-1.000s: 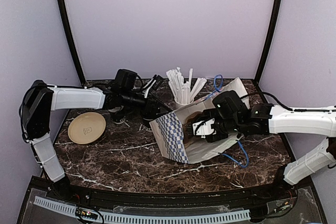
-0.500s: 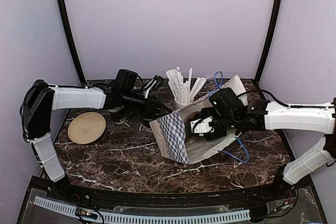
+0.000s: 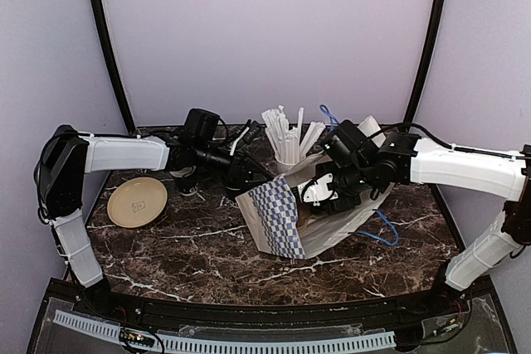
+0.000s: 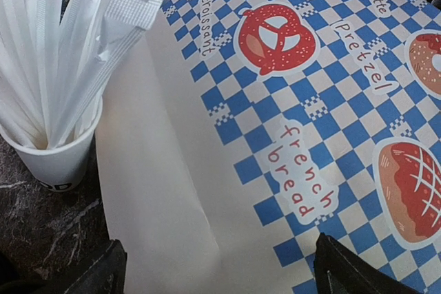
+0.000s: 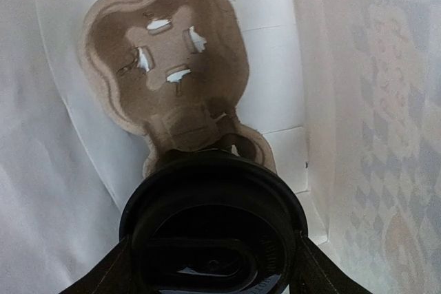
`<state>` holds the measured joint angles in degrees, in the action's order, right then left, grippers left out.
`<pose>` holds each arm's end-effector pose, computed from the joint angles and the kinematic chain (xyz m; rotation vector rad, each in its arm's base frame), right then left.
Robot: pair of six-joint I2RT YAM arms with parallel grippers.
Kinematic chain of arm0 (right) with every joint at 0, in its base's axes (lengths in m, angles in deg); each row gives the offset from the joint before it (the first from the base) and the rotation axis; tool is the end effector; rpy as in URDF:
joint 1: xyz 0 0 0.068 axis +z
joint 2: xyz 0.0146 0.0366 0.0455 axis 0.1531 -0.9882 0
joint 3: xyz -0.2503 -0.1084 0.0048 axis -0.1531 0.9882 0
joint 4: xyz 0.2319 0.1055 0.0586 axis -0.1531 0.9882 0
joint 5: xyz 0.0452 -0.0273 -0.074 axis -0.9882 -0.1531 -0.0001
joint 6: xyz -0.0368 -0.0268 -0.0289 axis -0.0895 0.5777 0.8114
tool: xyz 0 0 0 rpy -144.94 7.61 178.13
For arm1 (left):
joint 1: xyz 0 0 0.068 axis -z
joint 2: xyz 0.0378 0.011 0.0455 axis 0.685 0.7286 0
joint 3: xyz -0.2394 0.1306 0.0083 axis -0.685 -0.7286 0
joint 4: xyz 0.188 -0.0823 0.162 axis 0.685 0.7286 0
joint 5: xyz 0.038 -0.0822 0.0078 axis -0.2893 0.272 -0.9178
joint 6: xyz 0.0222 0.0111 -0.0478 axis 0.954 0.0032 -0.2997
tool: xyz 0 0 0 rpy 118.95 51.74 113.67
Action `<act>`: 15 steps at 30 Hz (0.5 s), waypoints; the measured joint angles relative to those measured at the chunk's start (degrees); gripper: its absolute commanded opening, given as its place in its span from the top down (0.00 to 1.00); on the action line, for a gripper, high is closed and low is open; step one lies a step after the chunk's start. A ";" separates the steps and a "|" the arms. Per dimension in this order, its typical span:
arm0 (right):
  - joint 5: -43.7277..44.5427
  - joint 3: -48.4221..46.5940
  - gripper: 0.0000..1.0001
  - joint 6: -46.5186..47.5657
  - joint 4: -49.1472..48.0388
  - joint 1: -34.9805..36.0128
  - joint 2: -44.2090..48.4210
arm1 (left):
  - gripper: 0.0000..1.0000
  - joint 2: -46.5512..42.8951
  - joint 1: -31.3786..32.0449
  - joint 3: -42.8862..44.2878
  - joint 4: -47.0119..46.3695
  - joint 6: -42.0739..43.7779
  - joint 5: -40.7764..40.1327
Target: Pack the takeout coffee
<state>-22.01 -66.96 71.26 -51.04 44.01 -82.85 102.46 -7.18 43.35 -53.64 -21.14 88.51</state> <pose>0.1920 0.2390 0.2764 -2.0219 1.5066 -0.3409 0.3154 -0.2620 0.2394 1.1127 1.8215 -1.2605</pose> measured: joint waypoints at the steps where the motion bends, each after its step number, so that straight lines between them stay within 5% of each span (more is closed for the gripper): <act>1: 0.02 0.00 0.24 0.02 0.83 0.00 0.00 | 0.03 0.02 -0.02 0.11 0.17 0.00 0.28; 2: 0.02 0.00 0.45 0.02 1.70 0.00 0.00 | 0.03 0.09 -0.04 0.35 0.37 0.00 0.52; 3: -0.76 0.00 0.48 -0.13 2.36 0.00 0.00 | 0.03 0.15 -0.04 0.66 0.52 -0.02 0.81; 15: -14.88 -7.87 0.48 -3.80 13.86 2.01 -1.40 | 0.04 2.32 1.86 1.75 1.09 -0.68 8.44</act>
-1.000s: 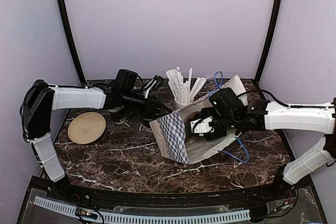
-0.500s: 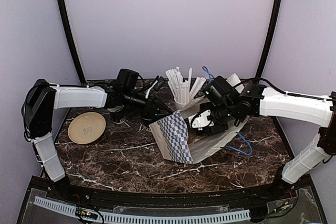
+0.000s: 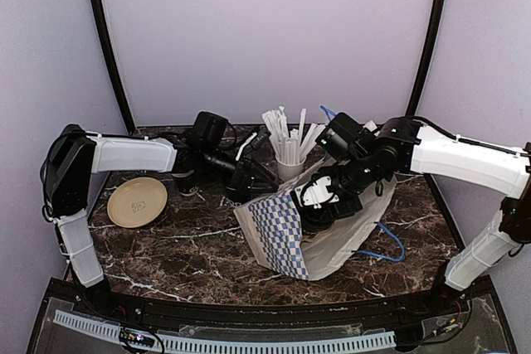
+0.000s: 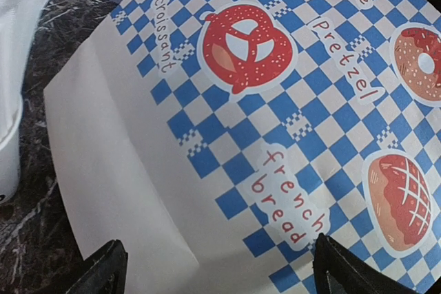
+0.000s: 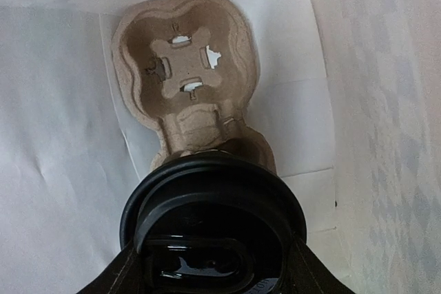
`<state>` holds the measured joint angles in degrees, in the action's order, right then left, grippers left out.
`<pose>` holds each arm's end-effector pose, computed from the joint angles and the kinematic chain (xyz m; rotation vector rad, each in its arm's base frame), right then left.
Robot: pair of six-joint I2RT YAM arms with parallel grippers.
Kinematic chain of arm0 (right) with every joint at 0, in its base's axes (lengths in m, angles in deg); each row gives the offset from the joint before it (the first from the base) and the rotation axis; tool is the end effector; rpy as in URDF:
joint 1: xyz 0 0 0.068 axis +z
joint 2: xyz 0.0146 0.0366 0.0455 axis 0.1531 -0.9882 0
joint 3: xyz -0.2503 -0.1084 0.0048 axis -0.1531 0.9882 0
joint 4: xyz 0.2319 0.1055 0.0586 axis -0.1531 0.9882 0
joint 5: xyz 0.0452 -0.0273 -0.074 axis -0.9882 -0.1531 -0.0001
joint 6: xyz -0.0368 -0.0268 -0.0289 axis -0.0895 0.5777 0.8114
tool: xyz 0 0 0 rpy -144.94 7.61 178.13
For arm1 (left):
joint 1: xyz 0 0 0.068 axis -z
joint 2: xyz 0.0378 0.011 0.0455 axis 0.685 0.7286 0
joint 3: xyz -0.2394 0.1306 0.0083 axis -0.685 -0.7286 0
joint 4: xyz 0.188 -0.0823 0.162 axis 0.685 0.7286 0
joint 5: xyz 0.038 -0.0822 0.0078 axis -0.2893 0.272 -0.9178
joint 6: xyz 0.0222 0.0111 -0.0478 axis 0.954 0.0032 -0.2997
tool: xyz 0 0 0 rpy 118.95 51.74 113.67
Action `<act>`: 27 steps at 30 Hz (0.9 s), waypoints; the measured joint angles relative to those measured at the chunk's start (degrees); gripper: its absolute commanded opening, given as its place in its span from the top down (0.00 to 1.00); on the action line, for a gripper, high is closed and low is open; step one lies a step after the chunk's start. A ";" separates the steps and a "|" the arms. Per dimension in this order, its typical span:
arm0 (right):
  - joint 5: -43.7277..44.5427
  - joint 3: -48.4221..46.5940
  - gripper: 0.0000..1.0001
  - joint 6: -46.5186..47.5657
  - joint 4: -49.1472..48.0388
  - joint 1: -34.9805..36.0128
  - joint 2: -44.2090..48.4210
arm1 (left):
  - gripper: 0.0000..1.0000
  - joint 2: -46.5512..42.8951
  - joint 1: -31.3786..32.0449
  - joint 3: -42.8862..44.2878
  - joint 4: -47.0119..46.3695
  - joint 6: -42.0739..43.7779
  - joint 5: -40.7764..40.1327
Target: Pack the takeout coffee
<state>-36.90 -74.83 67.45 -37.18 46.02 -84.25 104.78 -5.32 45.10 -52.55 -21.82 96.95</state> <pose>0.1729 0.2465 0.2973 -2.1694 1.5339 0.0289 0.3083 -0.2774 0.2338 1.2188 1.7856 -1.4433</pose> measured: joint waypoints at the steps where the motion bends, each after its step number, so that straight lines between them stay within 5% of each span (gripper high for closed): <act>1: -0.39 -0.83 0.48 -0.39 1.16 0.72 0.00 | 0.05 0.04 0.55 0.00 0.02 0.00 1.09; 12: 2.10 -3.50 0.48 -2.84 3.21 3.91 0.17 | 0.03 -0.76 0.37 0.00 0.50 1.51 3.72; 27: 2.49 -8.24 0.46 -4.15 3.48 4.44 0.46 | 0.01 -14.73 -5.64 3.15 7.13 8.66 -14.25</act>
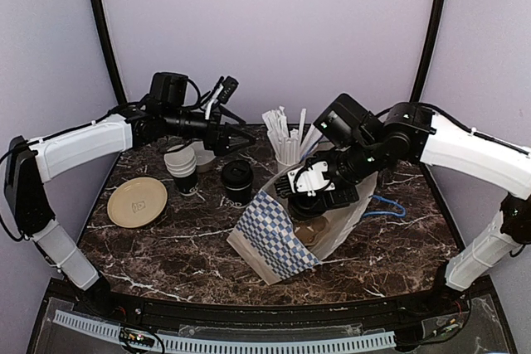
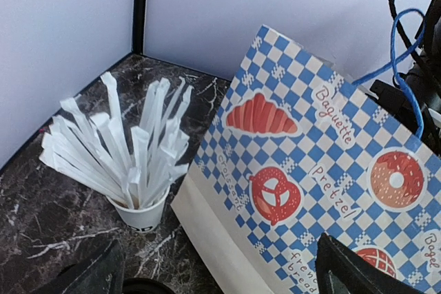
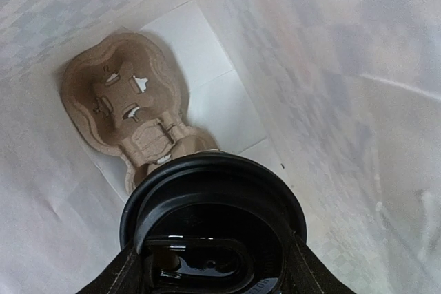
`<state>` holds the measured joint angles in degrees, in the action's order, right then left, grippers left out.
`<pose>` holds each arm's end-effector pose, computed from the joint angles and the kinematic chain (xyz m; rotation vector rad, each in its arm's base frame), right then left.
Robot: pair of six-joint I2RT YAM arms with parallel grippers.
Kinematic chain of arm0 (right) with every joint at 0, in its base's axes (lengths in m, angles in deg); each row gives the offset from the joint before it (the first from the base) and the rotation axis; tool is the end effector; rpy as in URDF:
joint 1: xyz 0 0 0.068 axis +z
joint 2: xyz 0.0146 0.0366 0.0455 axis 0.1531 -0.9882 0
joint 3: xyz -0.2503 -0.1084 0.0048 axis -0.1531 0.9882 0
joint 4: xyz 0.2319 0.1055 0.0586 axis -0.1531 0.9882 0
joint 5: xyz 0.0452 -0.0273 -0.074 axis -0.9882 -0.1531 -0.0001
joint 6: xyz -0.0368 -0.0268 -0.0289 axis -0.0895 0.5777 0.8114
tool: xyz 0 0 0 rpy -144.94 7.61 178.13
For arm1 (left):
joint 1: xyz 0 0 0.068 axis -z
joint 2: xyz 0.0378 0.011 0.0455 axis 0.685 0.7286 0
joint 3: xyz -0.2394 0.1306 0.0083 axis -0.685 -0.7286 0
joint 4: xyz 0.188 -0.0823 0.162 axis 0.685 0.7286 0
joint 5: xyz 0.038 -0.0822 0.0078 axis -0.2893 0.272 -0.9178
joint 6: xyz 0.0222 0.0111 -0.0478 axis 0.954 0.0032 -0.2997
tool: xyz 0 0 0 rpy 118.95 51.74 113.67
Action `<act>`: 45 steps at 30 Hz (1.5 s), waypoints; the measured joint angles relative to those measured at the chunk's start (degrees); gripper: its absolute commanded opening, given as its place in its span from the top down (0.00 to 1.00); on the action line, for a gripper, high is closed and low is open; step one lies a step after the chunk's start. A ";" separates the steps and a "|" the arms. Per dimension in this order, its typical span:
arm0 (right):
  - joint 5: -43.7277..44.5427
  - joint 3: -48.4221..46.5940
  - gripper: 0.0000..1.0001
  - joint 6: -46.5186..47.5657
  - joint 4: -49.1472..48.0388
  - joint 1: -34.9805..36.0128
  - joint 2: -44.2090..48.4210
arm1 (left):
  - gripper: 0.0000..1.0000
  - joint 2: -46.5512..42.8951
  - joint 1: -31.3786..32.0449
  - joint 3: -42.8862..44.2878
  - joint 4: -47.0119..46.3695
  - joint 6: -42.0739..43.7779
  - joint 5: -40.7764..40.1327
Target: Pack the takeout coffee
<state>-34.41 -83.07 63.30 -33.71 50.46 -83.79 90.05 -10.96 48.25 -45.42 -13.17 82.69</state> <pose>0.1551 0.2591 0.3400 -2.0897 1.4883 0.0297 0.3047 -0.2203 0.3353 1.0894 1.6193 -1.0046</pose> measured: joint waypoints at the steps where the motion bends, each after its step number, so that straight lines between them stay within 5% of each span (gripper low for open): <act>1: 0.02 -0.72 0.46 -0.13 0.00 0.00 0.00 | 0.01 -0.68 0.00 0.70 0.48 0.22 -0.90; 18: 1.46 -9.77 0.45 -0.09 1.40 -1.95 -3.48 | 0.01 -12.81 5.14 8.26 15.43 3.06 -6.97; 28: 0.74 -14.75 0.45 -1.46 3.08 -2.58 -3.72 | 0.01 -7.32 11.47 11.23 23.04 3.19 -14.36; 45: 0.81 -27.56 0.42 -3.89 7.58 -6.62 -2.86 | 0.01 -2.60 11.78 12.87 25.11 3.48 -19.93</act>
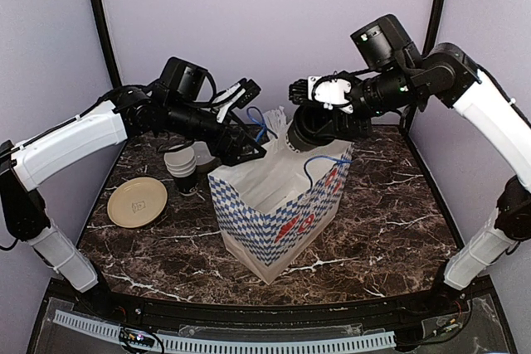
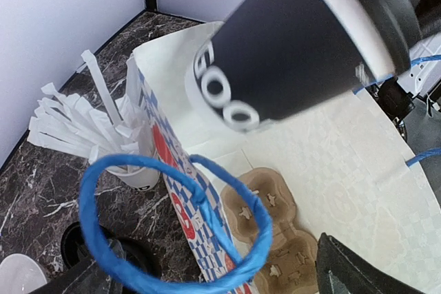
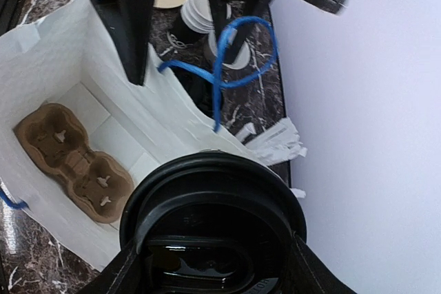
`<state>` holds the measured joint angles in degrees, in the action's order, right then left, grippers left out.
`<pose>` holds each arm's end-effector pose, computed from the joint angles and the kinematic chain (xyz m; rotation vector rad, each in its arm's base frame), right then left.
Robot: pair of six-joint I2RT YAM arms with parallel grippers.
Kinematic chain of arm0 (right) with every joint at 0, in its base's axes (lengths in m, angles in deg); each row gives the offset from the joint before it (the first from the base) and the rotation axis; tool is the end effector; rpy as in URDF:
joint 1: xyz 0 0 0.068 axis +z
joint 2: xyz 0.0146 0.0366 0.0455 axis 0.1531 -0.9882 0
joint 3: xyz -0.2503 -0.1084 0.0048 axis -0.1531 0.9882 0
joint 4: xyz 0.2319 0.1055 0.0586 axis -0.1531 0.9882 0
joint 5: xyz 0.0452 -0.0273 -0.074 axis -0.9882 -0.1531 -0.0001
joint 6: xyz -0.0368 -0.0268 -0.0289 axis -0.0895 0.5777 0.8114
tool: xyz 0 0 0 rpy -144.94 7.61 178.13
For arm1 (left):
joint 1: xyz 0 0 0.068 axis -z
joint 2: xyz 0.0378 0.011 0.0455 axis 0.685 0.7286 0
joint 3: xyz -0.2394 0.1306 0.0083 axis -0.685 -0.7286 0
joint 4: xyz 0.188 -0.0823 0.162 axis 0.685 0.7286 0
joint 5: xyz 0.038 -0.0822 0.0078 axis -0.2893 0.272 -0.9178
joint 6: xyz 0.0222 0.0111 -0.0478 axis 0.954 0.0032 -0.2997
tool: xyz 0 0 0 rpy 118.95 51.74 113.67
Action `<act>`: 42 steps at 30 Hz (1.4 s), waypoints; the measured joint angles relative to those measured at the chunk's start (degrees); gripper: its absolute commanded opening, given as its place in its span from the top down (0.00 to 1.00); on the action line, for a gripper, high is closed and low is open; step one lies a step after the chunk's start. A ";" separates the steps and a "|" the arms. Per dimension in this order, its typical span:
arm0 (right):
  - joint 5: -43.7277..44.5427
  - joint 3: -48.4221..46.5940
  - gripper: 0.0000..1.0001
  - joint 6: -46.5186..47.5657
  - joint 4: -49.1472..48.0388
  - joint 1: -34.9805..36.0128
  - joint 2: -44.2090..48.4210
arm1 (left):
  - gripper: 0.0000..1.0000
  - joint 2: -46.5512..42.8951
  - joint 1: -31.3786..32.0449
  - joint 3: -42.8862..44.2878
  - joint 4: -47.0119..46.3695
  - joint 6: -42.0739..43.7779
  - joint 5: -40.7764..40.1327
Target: Pack the takeout coffee
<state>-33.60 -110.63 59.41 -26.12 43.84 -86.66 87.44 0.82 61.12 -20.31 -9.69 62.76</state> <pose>0.1794 0.2328 0.4602 -1.7102 1.4877 0.0156 0.2459 -0.2562 0.3845 1.1622 1.7911 -0.7619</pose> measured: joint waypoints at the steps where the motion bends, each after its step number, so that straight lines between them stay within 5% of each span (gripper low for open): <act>1: 0.44 -0.44 0.41 -0.11 0.02 -0.79 0.42 | 0.01 -0.02 0.00 0.00 -0.07 0.02 -0.31; 10: 4.81 -1.03 0.41 -1.99 -2.84 -8.04 9.79 | 0.04 -0.92 0.00 0.26 -0.07 0.74 -4.35; 18: 5.38 1.25 0.41 -3.08 -4.00 -9.92 12.33 | 0.23 1.44 0.00 7.58 5.29 -1.57 -2.82; 27: 0.68 2.49 0.41 -2.56 -3.19 -9.88 11.41 | 0.29 9.55 0.98 14.25 11.87 -5.79 1.55; 35: -1.27 4.17 0.42 -1.14 -2.56 -5.27 10.97 | 0.72 12.59 2.03 19.23 18.10 -6.78 0.31; 42: -0.07 5.05 0.42 0.68 -0.61 1.16 7.54 | 0.88 17.38 2.16 25.90 22.40 -3.39 2.67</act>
<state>-33.66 -105.58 60.09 -26.74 45.00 -79.12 104.82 2.98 87.02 2.10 -13.08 65.43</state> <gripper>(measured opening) 0.593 0.173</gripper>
